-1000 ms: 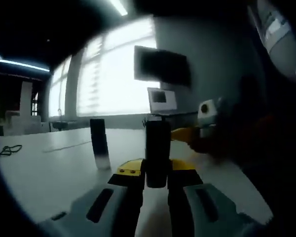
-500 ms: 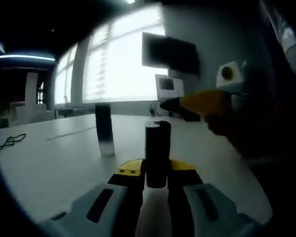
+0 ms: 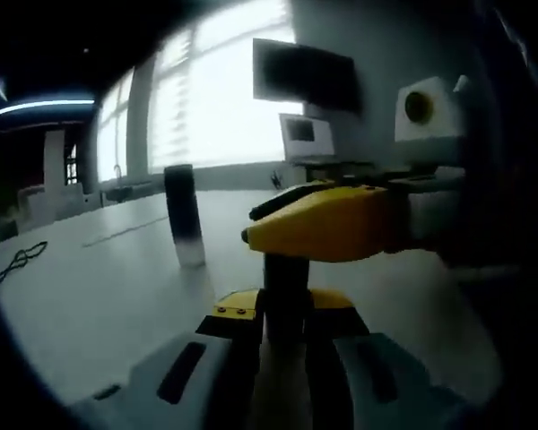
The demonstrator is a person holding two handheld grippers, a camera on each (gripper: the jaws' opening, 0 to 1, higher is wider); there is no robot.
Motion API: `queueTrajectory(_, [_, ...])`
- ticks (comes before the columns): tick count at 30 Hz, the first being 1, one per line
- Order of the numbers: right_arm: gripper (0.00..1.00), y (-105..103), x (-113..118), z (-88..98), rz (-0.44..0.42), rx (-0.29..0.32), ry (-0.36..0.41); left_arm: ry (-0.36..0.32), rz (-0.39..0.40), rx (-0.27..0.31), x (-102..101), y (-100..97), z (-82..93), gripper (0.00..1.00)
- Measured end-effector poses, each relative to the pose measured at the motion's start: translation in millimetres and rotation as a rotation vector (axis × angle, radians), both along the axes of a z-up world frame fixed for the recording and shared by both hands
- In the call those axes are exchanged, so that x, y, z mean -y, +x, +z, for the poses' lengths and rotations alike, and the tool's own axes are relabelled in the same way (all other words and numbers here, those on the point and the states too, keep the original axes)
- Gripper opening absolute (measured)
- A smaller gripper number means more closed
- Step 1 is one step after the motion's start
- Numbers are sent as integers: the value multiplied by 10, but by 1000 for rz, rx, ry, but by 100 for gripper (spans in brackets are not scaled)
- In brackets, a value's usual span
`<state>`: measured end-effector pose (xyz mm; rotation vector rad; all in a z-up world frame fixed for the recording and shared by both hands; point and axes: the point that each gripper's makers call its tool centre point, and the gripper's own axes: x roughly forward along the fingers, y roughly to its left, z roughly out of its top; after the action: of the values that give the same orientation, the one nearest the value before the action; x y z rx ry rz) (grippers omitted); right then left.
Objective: Pick up cosmetic bottle twist off cap place on table pick up cap screw tight cap place on table
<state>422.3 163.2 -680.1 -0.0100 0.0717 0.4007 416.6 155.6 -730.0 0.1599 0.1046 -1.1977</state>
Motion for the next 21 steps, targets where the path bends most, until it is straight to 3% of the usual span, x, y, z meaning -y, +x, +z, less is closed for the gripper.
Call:
queueTrajectory(12, [14,75,-41,-46,-2,17,-46,5,11,9,1,19,-30,9])
queueTrajectory(14, [14,83,-40,-51,-7,16,-41,56,-17,36,0,-17,-99,9])
queueTrajectory(19, [12,124,-59,-108,-15,2,-51,83,-8,18,-7,-38,-162,10])
queueTrajectory(21, [12,126,-57,-95,-19,-1,-37,52,-5,10,2,-46,-115,11])
